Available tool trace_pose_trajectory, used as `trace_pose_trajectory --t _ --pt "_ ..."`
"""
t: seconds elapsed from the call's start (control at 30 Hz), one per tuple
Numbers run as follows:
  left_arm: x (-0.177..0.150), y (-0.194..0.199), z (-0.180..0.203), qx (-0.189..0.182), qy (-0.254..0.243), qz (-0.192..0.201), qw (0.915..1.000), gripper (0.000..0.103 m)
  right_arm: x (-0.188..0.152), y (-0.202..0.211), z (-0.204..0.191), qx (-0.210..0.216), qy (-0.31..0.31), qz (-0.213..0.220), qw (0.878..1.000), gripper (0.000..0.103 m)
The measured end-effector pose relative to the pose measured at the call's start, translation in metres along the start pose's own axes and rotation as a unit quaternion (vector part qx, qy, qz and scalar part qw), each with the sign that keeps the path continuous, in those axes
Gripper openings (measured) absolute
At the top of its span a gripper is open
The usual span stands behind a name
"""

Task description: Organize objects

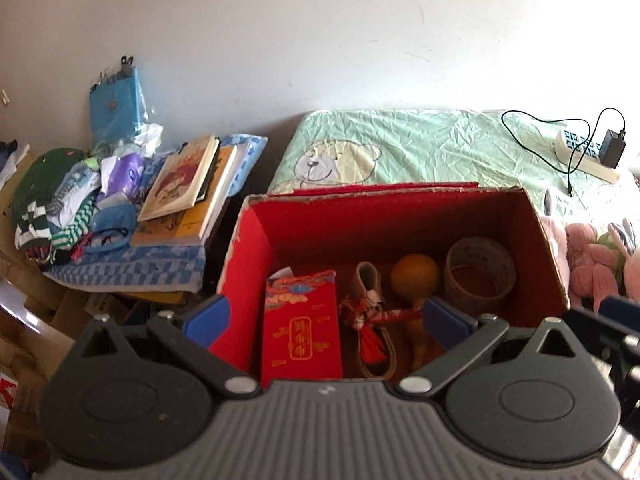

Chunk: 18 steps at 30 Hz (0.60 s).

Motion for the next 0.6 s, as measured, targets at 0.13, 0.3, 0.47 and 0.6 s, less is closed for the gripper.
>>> trace_pose_trajectory --t 0.13,0.3,0.47,0.6 --pt "-0.003 -0.014 -0.001 -0.006 -0.008 -0.008 0.9999 0.102 -0.009 -0.015 0.000 -0.017 -0.008 -0.006 1.000 0.043" --pt "-0.009 -0.032 -0.004 -0.009 -0.020 -0.020 0.9996 0.102 -0.019 -0.029 -0.001 -0.030 -0.021 -0.016 0.999 0.043" --pt "-0.016 -0.051 -0.004 -0.027 -0.032 -0.035 0.9985 0.102 -0.025 -0.037 -0.001 -0.040 -0.032 -0.023 0.998 0.044" --pt "-0.020 -0.061 -0.002 -0.056 -0.034 -0.028 0.9974 0.099 -0.023 -0.039 0.000 -0.047 -0.036 -0.020 0.998 0.044"
Point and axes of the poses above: each gripper's, at about its wrist camera, not at the fingertips, and y roughly against the way its jaws point, z to its right, x to its top, the point moved 10 cm from there along -y, roughly the way its jaws point, and after that the axes turned 11 degrees about x, right-handed, at the moved point
